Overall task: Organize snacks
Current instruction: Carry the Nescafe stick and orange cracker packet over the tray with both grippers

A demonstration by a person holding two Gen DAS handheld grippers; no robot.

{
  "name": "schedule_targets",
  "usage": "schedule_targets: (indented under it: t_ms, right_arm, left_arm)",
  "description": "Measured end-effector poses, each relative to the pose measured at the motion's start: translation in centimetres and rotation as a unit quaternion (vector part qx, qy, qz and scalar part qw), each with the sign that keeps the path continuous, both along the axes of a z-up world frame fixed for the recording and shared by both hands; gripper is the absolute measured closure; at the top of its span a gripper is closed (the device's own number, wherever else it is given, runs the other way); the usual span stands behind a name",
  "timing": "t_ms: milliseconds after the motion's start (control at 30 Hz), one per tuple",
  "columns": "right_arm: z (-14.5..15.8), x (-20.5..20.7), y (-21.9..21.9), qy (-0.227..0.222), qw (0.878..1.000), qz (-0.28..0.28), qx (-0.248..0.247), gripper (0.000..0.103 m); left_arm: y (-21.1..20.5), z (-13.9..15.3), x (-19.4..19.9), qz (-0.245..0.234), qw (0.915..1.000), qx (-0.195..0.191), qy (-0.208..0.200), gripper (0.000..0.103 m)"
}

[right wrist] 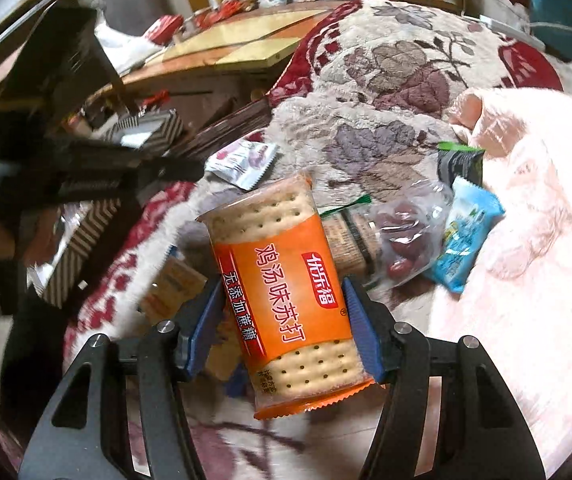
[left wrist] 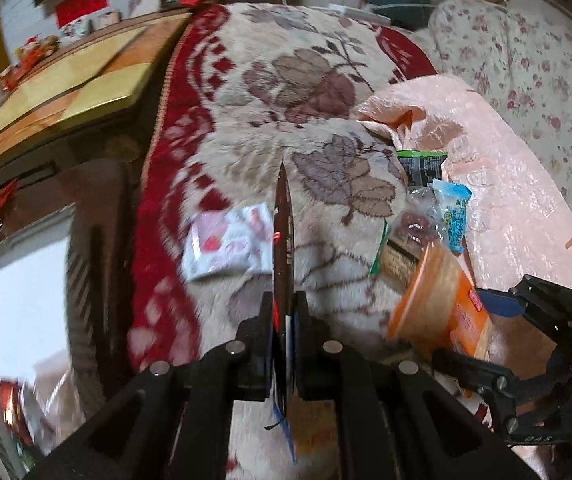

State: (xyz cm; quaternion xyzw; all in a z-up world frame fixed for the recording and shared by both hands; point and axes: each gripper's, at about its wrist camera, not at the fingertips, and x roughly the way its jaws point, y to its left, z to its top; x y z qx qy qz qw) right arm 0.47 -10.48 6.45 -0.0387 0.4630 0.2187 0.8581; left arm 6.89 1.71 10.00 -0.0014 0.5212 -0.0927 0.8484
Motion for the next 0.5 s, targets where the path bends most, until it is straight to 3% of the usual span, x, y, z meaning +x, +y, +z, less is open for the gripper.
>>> schedule_targets:
  t_ms: [167,500]
  right_arm:
    - [0.3,-0.7,1.3,-0.007,0.999,-0.023,0.023,0.043]
    - [0.3,-1.8,4.3,-0.005,0.999,-0.027,0.033,0.044]
  left_arm:
    - [1.0,0.8,-3.1,0.026,0.9992,0.021,-0.021,0.094]
    - [3.2,1.0,-7.2,0.065,0.9972,0.018,-0.032,0.094]
